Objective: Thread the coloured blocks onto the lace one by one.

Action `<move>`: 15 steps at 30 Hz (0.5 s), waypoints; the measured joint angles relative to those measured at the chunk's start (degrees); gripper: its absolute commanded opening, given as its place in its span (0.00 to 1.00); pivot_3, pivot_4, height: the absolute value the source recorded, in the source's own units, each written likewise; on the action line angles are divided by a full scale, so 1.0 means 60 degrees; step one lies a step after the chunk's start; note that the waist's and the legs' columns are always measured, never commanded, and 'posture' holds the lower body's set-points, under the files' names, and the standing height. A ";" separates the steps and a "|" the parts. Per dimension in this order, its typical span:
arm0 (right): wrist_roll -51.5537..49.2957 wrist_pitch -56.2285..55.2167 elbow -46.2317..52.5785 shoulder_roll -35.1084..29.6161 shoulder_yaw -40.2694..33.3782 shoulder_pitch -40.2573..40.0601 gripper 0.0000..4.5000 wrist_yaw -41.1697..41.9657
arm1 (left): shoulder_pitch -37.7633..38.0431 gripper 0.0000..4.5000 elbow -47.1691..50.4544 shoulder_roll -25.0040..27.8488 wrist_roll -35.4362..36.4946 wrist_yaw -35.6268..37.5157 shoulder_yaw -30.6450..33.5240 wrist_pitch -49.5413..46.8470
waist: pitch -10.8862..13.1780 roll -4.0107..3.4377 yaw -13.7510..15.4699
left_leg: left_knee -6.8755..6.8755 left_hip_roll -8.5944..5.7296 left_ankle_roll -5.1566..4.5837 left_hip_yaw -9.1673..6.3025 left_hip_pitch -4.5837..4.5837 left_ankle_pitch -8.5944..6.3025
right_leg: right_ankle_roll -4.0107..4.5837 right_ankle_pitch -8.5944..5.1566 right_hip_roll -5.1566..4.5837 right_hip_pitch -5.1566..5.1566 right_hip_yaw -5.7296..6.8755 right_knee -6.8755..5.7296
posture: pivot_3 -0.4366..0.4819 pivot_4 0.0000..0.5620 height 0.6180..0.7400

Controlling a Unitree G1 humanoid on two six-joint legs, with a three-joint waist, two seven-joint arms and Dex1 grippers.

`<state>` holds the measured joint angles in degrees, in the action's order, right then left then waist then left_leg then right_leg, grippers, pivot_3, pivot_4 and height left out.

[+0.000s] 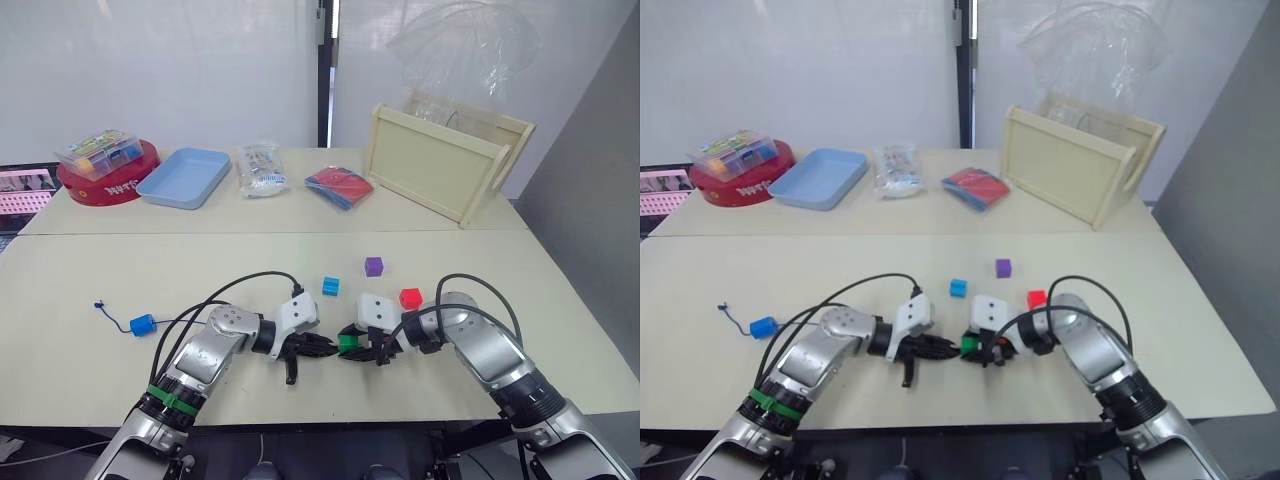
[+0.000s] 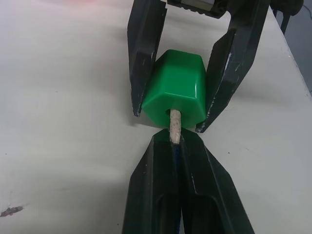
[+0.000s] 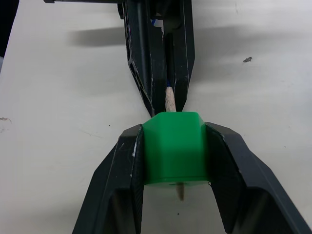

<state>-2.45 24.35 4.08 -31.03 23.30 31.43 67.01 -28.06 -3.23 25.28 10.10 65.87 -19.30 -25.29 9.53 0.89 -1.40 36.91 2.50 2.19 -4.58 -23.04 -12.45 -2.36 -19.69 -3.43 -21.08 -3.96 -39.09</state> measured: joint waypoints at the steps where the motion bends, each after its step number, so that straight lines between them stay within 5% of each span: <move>1: 0.0011 0.0009 0.0000 0.0008 -0.0002 0.0000 0.30 -0.0001 | 0.0000 0.00 0.0000 0.0000 -0.0011 0.0007 0.0002 -0.0002 | 0.0000 0.0000 0.0000 | -0.0001 0.0000 0.0000 0.0000 0.0002 0.0000 | 0.0000 0.0000 0.0001 0.0001 0.0000 -0.0001 | 0.48 0.27 1.00; 4: 0.0031 0.0056 0.0000 0.0048 -0.0005 -0.0001 0.30 -0.0003 | -0.0006 0.00 -0.0001 0.0005 -0.0136 0.0028 0.0022 0.0062 | 0.0000 0.0000 -0.0017 | -0.0001 0.0000 0.0000 0.0000 0.0008 0.0000 | 0.0000 0.0000 0.0001 0.0006 -0.0001 -0.0001 | 0.48 0.27 1.00; 11: 0.0123 0.0236 0.0042 0.0203 0.0068 -0.0050 0.30 -0.0207 | -0.0079 0.49 0.0050 0.0513 0.0124 0.0360 0.0394 -0.0034 | 0.0000 0.0001 -0.0209 | -0.0010 0.0010 0.0000 -0.0002 0.0012 0.0000 | 0.0000 0.0000 0.0012 0.0003 -0.0001 -0.0005 | 0.48 0.27 1.00; 15: 0.0183 0.0237 0.0058 0.0254 0.0105 -0.0075 0.30 -0.0312 | -0.0038 0.49 0.0390 0.0862 0.0606 0.0576 0.0728 -0.0348 | 0.0000 0.0001 -0.0274 | -0.0017 0.0018 -0.0001 -0.0003 0.0017 -0.0001 | 0.0001 0.0000 0.0020 0.0002 -0.0002 -0.0005 | 0.48 0.27 1.00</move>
<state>-1.36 25.77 4.43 -29.50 23.93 30.99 65.14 -28.29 -0.89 30.45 13.73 69.33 -14.93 -27.37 9.53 0.90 -3.04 36.80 2.61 2.18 -4.60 -22.93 -12.46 -2.36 -19.69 -3.31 -21.07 -3.98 -39.12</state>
